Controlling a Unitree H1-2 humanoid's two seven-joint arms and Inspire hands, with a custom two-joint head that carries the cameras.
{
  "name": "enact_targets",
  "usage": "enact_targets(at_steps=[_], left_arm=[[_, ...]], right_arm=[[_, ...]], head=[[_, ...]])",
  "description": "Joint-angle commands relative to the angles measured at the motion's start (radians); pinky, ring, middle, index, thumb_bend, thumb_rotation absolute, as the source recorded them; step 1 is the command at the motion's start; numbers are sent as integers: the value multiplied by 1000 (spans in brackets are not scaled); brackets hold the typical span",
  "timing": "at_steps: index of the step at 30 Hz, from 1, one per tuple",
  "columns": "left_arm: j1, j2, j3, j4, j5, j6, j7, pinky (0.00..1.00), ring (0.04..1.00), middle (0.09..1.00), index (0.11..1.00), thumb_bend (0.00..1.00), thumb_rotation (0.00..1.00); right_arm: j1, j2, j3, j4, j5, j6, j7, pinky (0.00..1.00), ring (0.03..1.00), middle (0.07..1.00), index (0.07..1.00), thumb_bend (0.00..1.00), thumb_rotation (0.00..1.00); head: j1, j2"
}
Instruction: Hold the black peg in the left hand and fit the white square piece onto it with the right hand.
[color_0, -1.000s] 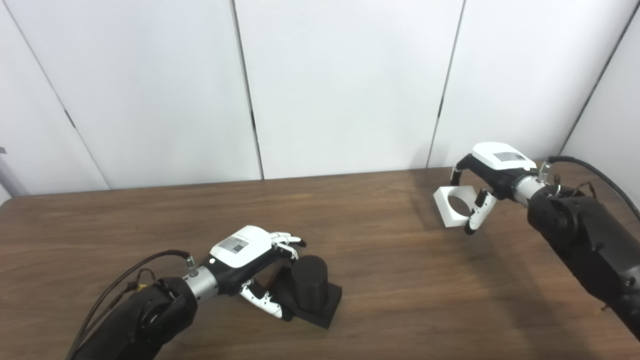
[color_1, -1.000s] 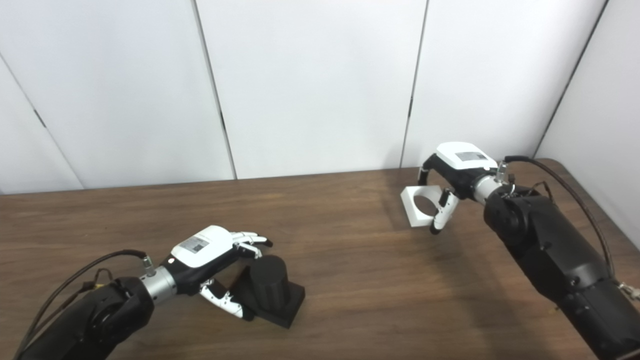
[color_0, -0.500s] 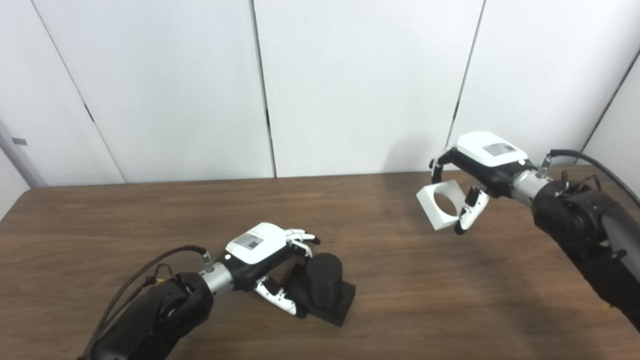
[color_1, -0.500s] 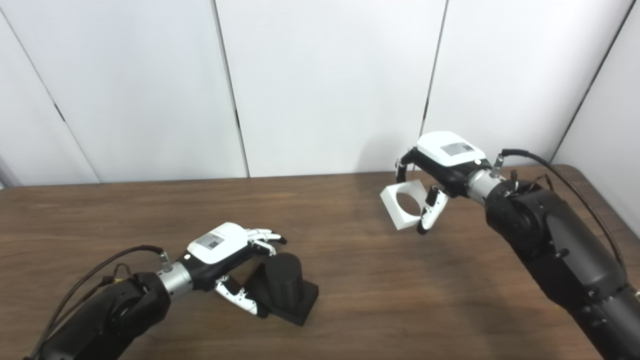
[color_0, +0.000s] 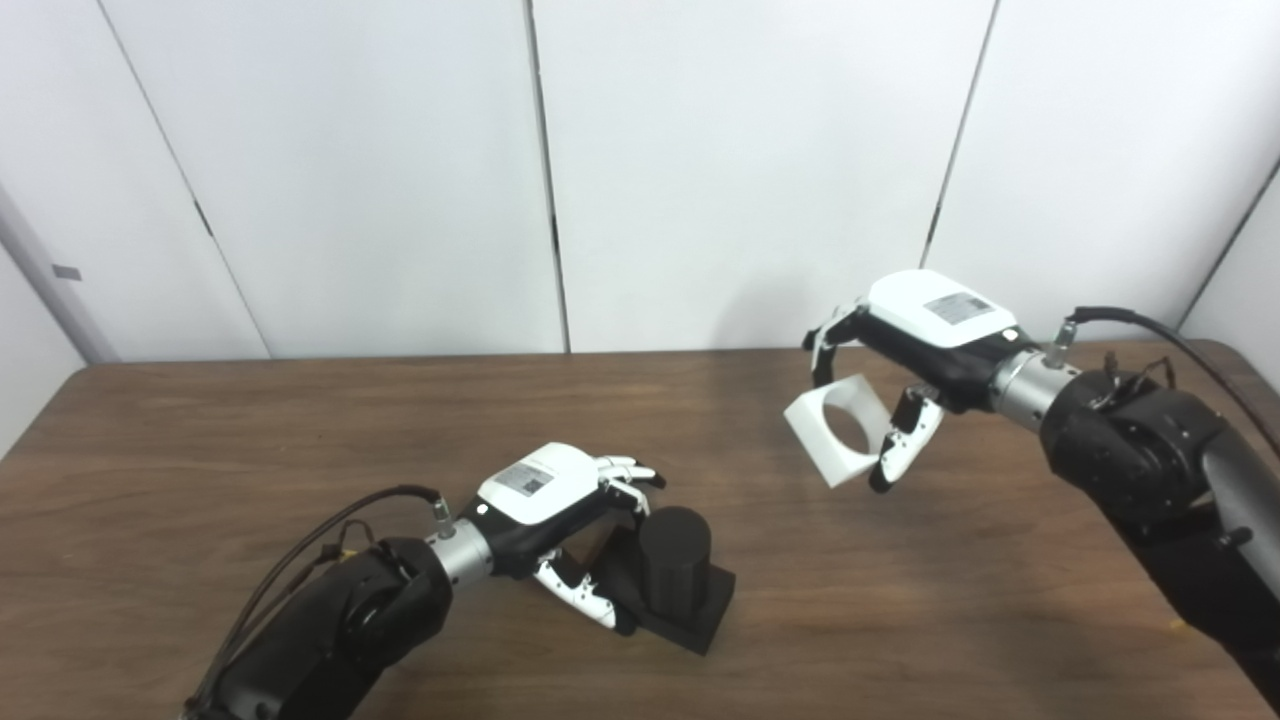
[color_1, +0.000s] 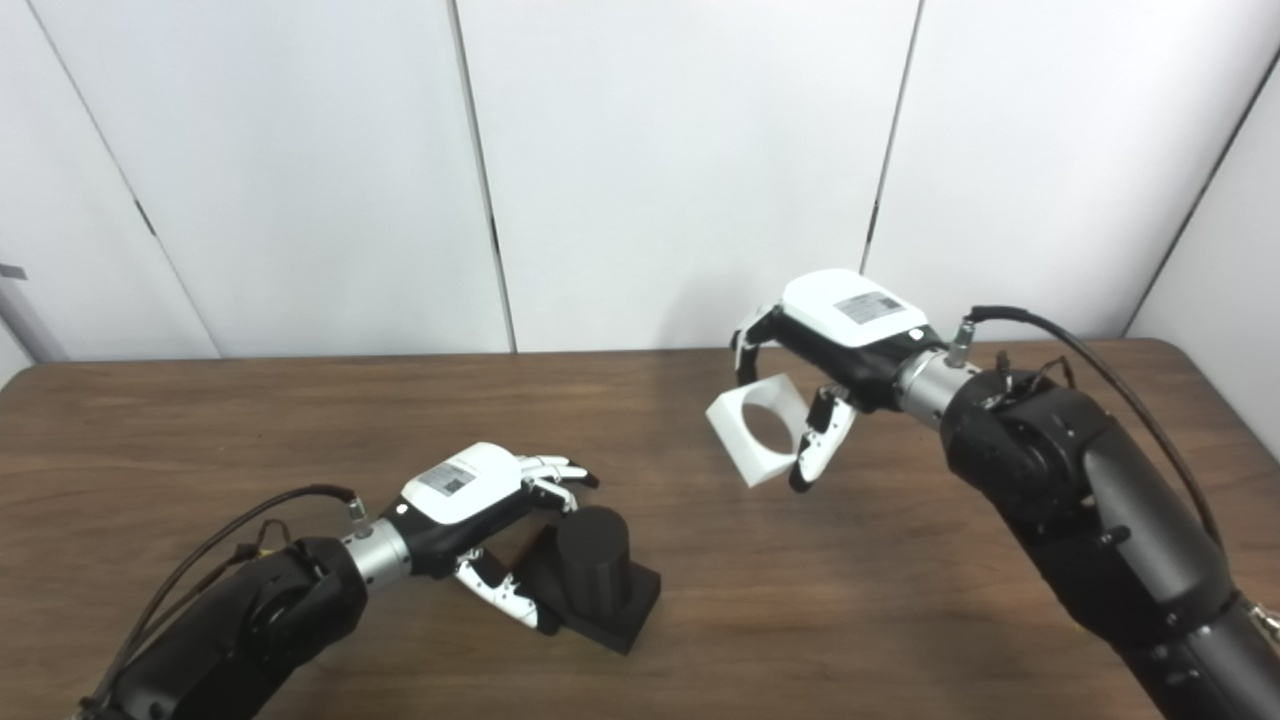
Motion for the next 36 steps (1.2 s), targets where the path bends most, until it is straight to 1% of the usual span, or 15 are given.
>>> enact_targets(at_steps=[1,9,12,19,23,28,36], left_arm=[[30,-6,-50,43,78,40,-81,838,915,893,488,522,75],[29,-8,-50,37,75,49,-89,831,917,897,488,522,75],[28,-8,-52,38,78,52,-90,835,919,898,488,522,75],[28,-9,-51,38,77,53,-84,830,917,898,488,522,74],[30,-10,-50,38,75,49,-79,830,913,895,488,522,74],[29,-8,-51,29,72,60,-94,835,918,899,488,523,73],[31,-6,-50,28,69,59,-93,831,920,896,488,523,73]], right_arm=[[-58,6,-5,-39,8,-30,-2,708,818,772,479,520,134],[-56,60,32,-83,5,-35,39,687,820,785,479,519,138],[-55,76,37,-91,2,-34,46,683,822,782,478,519,138],[-48,109,44,-111,2,-24,69,710,827,793,479,519,135],[-41,119,49,-116,10,-35,77,708,823,794,479,519,134],[-38,123,60,-117,5,-56,75,693,823,796,479,518,137],[-33,140,69,-127,6,-65,79,694,824,796,479,518,136]], head=[[1,1],[6,2],[7,3],[12,5],[17,10],[17,14],[16,15]])
